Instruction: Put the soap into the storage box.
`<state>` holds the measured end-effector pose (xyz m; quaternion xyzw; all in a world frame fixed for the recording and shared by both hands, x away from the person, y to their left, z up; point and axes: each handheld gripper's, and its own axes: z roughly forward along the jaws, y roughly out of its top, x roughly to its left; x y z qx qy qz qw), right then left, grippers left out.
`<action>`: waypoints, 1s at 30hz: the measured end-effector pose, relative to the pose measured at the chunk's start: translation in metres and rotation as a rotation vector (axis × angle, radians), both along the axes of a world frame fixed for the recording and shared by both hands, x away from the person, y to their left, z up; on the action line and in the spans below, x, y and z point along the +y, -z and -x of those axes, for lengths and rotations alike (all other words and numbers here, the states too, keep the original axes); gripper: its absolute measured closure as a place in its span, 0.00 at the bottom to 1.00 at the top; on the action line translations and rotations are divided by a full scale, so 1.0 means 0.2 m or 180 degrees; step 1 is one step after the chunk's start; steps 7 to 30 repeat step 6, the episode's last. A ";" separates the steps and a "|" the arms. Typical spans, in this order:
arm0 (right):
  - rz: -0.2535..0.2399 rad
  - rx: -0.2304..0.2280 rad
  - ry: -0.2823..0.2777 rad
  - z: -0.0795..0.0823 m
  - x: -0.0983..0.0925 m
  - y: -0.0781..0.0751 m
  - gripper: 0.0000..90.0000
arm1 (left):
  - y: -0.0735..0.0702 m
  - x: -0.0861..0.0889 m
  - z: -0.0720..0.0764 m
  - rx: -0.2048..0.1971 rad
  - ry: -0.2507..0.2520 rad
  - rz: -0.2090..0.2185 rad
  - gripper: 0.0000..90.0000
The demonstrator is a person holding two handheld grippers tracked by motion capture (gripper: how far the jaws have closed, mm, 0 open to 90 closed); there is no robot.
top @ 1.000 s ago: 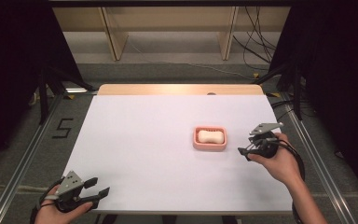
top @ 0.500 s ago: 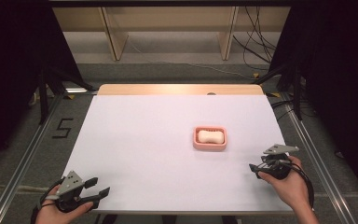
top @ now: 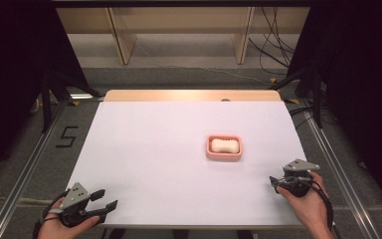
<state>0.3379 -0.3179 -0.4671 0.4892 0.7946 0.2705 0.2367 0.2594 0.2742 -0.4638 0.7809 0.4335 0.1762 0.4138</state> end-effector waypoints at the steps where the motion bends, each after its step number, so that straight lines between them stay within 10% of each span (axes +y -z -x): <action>1: 0.0003 -0.0003 -0.0008 0.00 0.00 0.00 0.46 | 0.00 0.00 0.00 -0.0003 0.0026 -0.0015 0.43; 30: 0.0177 -0.0104 -0.0189 -0.01 -0.01 0.01 0.46 | 0.00 0.00 0.00 -0.0001 0.0024 -0.0007 0.43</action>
